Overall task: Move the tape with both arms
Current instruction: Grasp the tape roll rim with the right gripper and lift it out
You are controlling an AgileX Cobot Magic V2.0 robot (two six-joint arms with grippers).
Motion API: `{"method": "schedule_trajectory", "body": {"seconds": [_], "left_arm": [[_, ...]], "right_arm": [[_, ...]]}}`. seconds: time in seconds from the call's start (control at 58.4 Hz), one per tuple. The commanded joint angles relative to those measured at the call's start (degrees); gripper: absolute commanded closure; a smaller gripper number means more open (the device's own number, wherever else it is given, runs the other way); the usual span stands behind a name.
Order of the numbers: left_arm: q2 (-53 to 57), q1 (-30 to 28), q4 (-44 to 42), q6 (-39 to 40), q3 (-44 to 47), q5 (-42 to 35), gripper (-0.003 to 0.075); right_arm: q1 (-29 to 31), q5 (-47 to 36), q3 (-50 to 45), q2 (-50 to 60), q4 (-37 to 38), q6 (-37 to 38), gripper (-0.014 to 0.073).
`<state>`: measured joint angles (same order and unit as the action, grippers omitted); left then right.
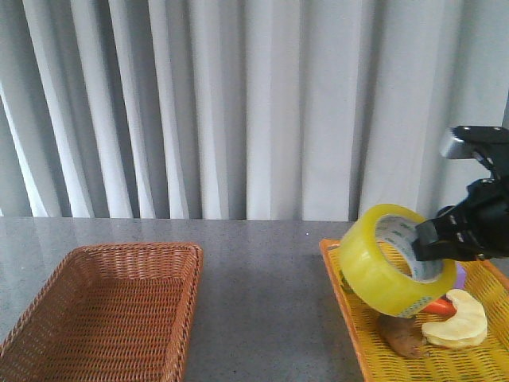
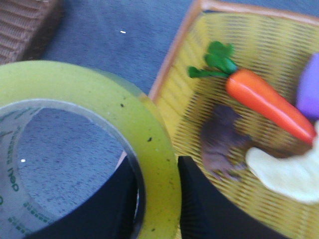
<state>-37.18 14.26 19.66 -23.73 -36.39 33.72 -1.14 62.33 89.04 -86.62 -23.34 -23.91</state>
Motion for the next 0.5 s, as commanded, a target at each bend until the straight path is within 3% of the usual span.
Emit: {"method": "schedule_trajectory", "body": {"seconds": [0.0,0.189,0.48], "left_arm": [[-0.1,0.5,1.5,0.0,-1.9,-4.0,0.0206],[-0.1,0.5,1.5,0.1,-1.9,-4.0,0.0206],[-0.1,0.5,1.5,0.1,-1.9,-4.0,0.0206]], "right_arm": [[-5.4,-5.0,3.7,-0.6,-0.5,-0.4,0.0474],[-16.6,-9.6,6.8,-7.6,8.7,3.8,0.0472],[-24.0,-15.0,10.3,-18.6,22.4,11.6,0.0468]]}}
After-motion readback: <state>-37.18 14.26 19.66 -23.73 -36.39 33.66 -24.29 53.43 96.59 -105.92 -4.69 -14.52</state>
